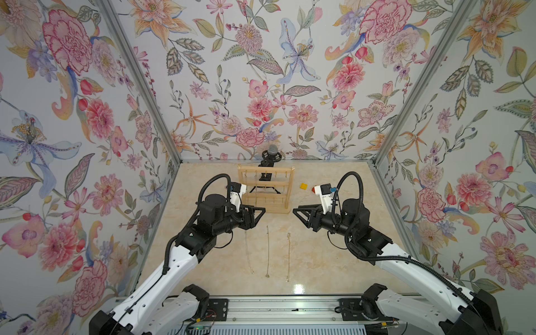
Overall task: Take the necklace off the jewelry display stand
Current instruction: Take off the necklace from the stand.
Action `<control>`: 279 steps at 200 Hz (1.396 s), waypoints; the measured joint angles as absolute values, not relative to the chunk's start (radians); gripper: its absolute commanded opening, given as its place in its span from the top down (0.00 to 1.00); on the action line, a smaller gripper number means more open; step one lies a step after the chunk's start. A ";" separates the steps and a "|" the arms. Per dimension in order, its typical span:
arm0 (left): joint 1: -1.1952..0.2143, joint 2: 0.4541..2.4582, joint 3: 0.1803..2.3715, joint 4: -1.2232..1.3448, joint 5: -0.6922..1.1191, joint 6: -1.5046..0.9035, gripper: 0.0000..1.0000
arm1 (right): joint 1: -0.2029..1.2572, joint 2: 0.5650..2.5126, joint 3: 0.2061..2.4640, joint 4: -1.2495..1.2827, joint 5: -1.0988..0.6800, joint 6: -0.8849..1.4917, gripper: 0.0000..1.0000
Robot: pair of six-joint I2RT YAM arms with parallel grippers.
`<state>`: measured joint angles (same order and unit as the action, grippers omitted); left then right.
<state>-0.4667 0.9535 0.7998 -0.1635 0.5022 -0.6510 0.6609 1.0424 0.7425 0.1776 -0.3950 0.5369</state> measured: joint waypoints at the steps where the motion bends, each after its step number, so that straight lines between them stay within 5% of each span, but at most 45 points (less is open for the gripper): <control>1: -0.466 0.953 0.799 -0.163 0.503 -0.651 0.39 | 0.664 1.047 0.746 0.177 -0.392 0.536 0.61; 91: -0.340 0.911 0.739 -0.234 0.463 -0.623 0.41 | 0.770 1.272 0.998 0.106 -0.223 0.543 0.60; 171: -0.334 0.818 0.676 -0.307 0.307 -0.529 0.36 | 0.831 1.486 1.246 0.034 -0.069 0.544 0.61; 279: -0.334 0.802 0.632 -0.300 0.310 -0.500 0.35 | 0.866 1.760 1.488 -0.033 0.010 0.527 0.65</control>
<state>-0.3336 0.8021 0.6323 -0.2996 0.3099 -0.4995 0.8658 1.7596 1.4879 -0.0334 0.0105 0.5270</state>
